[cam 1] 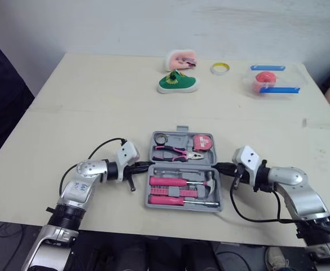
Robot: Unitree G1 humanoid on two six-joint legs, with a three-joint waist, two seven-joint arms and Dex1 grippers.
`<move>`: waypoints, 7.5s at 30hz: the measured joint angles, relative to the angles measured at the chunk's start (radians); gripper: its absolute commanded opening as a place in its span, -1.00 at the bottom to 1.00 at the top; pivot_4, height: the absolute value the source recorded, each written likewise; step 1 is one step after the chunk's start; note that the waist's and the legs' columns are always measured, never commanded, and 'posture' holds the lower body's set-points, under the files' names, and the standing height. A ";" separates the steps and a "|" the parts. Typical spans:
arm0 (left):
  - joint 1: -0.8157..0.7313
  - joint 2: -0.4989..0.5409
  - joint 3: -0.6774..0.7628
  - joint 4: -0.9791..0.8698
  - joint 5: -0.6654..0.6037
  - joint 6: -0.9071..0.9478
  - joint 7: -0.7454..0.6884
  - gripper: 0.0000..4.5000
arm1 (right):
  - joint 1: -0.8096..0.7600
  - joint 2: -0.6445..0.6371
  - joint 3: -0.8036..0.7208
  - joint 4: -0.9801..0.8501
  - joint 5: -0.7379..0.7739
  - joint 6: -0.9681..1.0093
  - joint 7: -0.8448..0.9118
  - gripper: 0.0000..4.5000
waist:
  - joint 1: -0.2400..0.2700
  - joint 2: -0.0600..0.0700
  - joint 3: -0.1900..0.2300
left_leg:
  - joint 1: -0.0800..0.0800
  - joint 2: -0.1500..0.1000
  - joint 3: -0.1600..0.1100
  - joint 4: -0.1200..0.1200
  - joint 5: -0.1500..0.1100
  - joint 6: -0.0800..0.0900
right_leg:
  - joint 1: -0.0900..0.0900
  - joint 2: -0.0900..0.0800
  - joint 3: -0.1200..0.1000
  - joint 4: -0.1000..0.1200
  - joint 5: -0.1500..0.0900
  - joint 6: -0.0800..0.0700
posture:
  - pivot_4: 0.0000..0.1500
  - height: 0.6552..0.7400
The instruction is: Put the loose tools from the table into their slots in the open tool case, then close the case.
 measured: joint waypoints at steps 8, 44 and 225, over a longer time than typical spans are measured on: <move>0.011 0.002 0.012 -0.006 0.004 0.000 0.052 -1.00 | -0.037 0.007 0.009 0.056 -0.009 -0.023 0.025 -0.98 | -0.007 0.000 0.000 | 0.000 0.000 0.000 0.000 0.000 0.000 | 0.000 0.000 0.000 0.000 0.000 0.000 | 1.00 1.00; -0.261 -0.034 0.086 -0.279 -0.139 0.864 0.467 1.00 | -0.315 0.054 -0.269 -0.349 0.483 1.467 -0.631 0.98 | 0.021 0.003 0.016 | -0.036 -0.004 0.000 0.003 0.009 0.001 | -0.034 0.000 0.000 0.009 0.001 0.002 | 1.00 1.00; -0.397 -0.306 -0.219 0.260 0.170 -0.240 -0.042 -0.98 | 0.307 -0.070 -0.103 -0.377 -0.022 -0.027 -0.165 -1.00 | 0.043 -0.013 0.016 | -0.019 -0.006 0.003 0.011 0.009 0.008 | -0.014 -0.004 0.001 0.003 0.009 0.010 | 1.00 1.00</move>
